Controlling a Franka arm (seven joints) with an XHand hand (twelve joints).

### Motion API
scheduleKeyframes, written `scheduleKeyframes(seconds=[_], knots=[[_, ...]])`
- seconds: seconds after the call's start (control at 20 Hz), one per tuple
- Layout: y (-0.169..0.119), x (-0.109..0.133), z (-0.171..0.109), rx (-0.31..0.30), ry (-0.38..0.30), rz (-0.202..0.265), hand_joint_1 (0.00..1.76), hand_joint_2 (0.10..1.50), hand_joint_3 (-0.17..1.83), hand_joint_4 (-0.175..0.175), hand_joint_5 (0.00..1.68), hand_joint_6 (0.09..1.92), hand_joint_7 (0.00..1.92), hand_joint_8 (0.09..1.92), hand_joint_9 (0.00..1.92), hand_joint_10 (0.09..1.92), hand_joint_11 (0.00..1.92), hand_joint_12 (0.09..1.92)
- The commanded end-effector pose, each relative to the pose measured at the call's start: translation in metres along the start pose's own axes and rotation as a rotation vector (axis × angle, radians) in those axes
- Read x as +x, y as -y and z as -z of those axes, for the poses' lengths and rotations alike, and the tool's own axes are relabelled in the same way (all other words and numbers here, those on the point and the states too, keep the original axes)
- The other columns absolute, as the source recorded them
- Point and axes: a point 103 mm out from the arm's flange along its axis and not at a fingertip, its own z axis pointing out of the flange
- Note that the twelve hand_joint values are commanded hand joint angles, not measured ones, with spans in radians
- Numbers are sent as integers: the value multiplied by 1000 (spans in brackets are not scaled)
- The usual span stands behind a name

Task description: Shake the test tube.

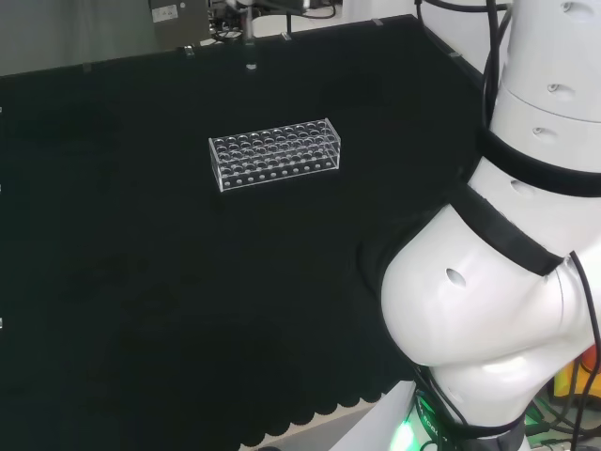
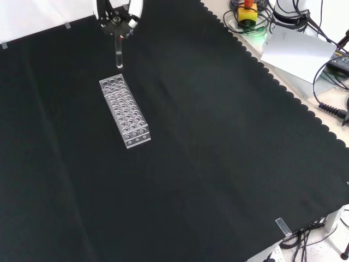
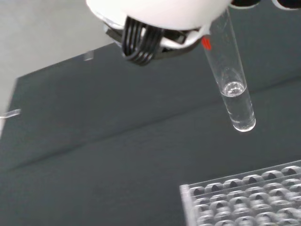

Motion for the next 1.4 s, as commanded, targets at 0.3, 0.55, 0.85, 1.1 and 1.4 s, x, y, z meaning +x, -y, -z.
scheduleKeyframes(seconds=[0.3, 0.55, 0.85, 1.1, 1.4], knots=[[1, 18, -1, -9, -55, 21, 1227, 678, 584, -175, 1335, 517, 1747, 439, 1627, 508, 1231, 824], [1, -41, 7, -22, 32, -73, 1227, 677, 586, -175, 1335, 518, 1747, 440, 1627, 509, 1231, 825], [4, -129, 25, -49, 138, -264, 1227, 676, 589, -175, 1334, 520, 1747, 441, 1626, 510, 1230, 826], [9, -188, 51, -91, 171, -404, 1227, 675, 591, -175, 1334, 521, 1746, 441, 1626, 511, 1230, 827], [10, -204, 69, -132, 194, -438, 1227, 674, 593, -175, 1334, 522, 1746, 442, 1625, 511, 1229, 828]])
